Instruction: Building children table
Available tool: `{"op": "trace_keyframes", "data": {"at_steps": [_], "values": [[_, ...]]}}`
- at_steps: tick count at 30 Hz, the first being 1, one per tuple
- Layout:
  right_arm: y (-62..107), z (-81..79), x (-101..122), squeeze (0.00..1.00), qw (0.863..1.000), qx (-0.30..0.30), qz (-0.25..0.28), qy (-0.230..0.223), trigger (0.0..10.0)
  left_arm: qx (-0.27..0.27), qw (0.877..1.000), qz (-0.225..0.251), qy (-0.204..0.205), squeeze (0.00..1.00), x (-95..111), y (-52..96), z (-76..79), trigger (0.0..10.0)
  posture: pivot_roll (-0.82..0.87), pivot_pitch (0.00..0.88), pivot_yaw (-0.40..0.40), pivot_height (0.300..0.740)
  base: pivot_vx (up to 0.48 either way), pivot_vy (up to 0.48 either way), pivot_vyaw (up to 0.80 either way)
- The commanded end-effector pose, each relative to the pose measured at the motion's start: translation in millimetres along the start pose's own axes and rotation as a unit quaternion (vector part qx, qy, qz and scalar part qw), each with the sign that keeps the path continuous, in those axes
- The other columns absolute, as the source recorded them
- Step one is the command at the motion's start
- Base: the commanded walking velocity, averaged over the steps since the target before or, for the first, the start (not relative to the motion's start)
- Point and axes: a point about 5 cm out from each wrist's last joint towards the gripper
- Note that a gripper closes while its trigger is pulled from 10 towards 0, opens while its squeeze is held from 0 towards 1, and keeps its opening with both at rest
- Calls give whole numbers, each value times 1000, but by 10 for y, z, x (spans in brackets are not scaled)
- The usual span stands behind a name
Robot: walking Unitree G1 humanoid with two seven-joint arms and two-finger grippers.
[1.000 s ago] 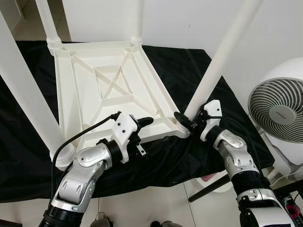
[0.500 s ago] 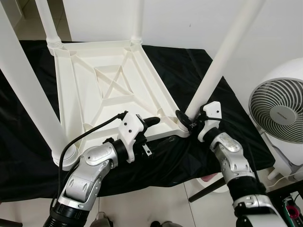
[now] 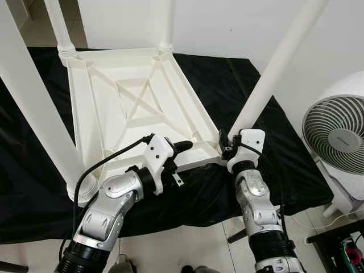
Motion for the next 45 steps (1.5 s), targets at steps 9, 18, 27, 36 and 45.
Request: {"op": "trace_keyframes", "data": {"at_steps": [9, 18, 27, 36, 45], "values": [[117, -42, -114, 1000, 999, -16, -30, -25, 10000, 1, 1000, 5, -9, 0, 32, -21, -102, 10000, 42, 86, -38, 740, 0, 0, 0], [180, -23, -83, 1000, 999, 4, -27, -24, 10000, -4, 1000, 1, -9, 0, 20, -6, -69, 10000, 44, 83, -47, 740, 0, 0, 0], [225, 175, 33, 0, 991, 131, -29, 3, 10000, 1, 1000, 1, -8, 0, 18, 3, -85, 10000, 38, 86, -52, 740, 0, 0, 0], [56, 491, 172, 0, 967, 249, -34, 42, 10000, -4, 1000, 2, -5, 0, 19, -10, -67, 10000, 35, 95, -46, 740, 0, 0, 0], [-43, 422, 77, 0, 938, 336, -75, 52, 2941, -3, 1000, 10, -1, 0, 49, -23, -23, 10000, 54, 117, -60, 740, 0, 0, 0]]}}
Point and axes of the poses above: a point about 5 cm out from each wrist's last joint towards the gripper, its own y axis pointing back from the gripper into the wrist, its own x axis along the axis of the wrist's last joint, z = x × y, and after that the axes turned 5 degrees about -y, right-handed
